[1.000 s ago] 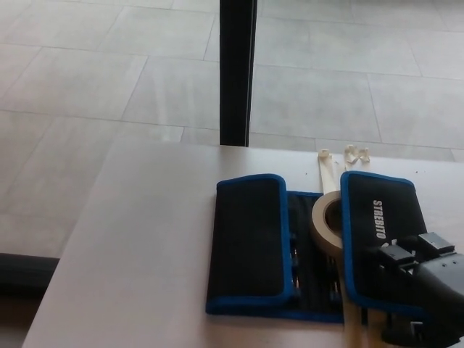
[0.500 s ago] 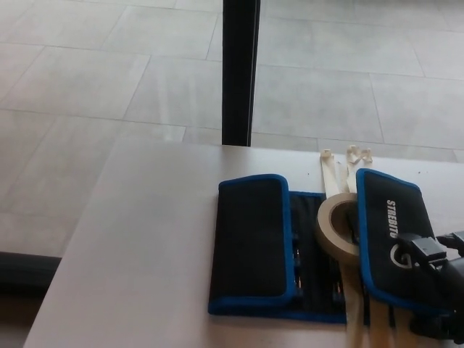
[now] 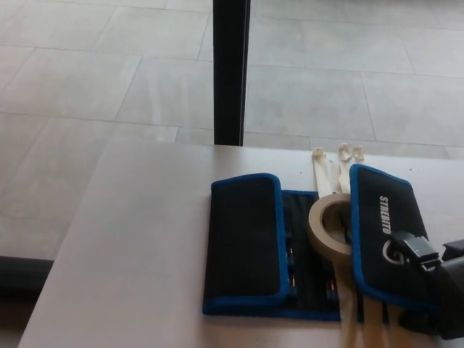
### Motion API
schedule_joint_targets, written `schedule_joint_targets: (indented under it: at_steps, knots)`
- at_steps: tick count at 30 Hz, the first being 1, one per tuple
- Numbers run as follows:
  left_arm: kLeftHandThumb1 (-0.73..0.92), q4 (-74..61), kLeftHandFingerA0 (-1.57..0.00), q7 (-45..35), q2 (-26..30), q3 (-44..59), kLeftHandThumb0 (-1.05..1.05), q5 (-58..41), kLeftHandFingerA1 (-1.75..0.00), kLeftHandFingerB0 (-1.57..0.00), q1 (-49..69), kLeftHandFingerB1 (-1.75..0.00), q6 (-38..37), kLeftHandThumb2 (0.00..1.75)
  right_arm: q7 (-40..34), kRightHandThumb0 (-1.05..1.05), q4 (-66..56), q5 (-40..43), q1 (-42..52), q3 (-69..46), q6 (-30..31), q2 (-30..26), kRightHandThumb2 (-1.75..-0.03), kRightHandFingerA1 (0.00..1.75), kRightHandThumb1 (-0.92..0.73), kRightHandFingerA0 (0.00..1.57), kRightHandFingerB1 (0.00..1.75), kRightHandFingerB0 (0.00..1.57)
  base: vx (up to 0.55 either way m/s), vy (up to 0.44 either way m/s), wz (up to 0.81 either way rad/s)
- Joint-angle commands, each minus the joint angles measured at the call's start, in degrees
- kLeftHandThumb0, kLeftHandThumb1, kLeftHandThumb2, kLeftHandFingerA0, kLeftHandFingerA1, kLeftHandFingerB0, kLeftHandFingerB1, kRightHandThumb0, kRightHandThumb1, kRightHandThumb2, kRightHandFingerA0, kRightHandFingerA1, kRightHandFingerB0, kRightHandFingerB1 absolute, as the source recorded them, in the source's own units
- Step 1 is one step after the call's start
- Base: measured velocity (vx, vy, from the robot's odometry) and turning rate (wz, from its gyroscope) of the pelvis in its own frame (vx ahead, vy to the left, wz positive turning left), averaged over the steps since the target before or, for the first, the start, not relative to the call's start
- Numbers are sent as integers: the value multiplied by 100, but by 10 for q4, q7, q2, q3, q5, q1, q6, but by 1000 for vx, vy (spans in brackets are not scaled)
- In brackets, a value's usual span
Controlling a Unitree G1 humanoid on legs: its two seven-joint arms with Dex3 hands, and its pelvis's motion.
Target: The robot uses its right hand to open a black folded toolkit cover kept in the middle of the desk
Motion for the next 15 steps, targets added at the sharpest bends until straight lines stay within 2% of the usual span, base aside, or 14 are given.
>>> schedule_joint_targets:
  at_steps: [1,3,4,6,7,9,11,13,14,15]
  knots:
    - [76,-1,-34,2,13,-6,-97,2,-58,-28,2,-43,-7,76,-38,-39,-26,28,-3,-30,13,27,-68,162,-78,97,39,35,0,0,0]
    - [75,0,-32,-2,14,-7,-98,2,-58,-27,3,-43,-7,76,-28,-38,-36,31,3,-37,21,33,-68,162,-78,95,38,33,0,0,0]
    - [76,-1,-31,2,14,-11,-99,5,-56,-27,2,-41,-4,79,-32,-39,-47,39,7,-49,22,42,-96,139,-59,120,52,28,0,0,0]
    - [76,-1,-31,3,14,-14,-99,5,-56,-27,2,-41,-4,79,-31,-39,-50,38,12,-54,22,45,-96,139,-59,120,52,28,0,0,0]
    - [76,0,-32,7,14,-19,-100,9,-56,-27,2,-42,-8,78,-22,-25,-63,53,18,-67,16,48,-68,170,-77,95,38,37,0,0,0]
    - [73,1,-30,1,12,-6,-100,-7,-58,-26,0,-42,-2,78,-12,-23,-66,60,18,-76,15,49,-69,169,-80,93,38,41,0,0,0]
    - [74,3,-32,0,14,-3,-99,-9,-56,-27,-2,-41,3,76,8,-21,-74,73,19,-90,15,49,-71,170,-77,100,41,49,0,0,0]
    - [76,2,-32,9,15,-17,-99,7,-57,-27,-1,-42,-8,77,26,-23,-85,69,20,-97,41,48,-72,168,-76,97,42,52,0,0,0]
    - [76,3,-30,3,15,-18,-99,8,-57,-25,-1,-41,-6,77,33,-21,-90,74,23,-103,37,45,-74,169,-76,101,44,54,0,0,0]
    - [88,2,-32,2,15,-19,-95,6,-56,-29,0,-39,-5,67,28,-23,-87,71,24,-105,35,43,-76,169,-74,97,42,55,0,0,0]
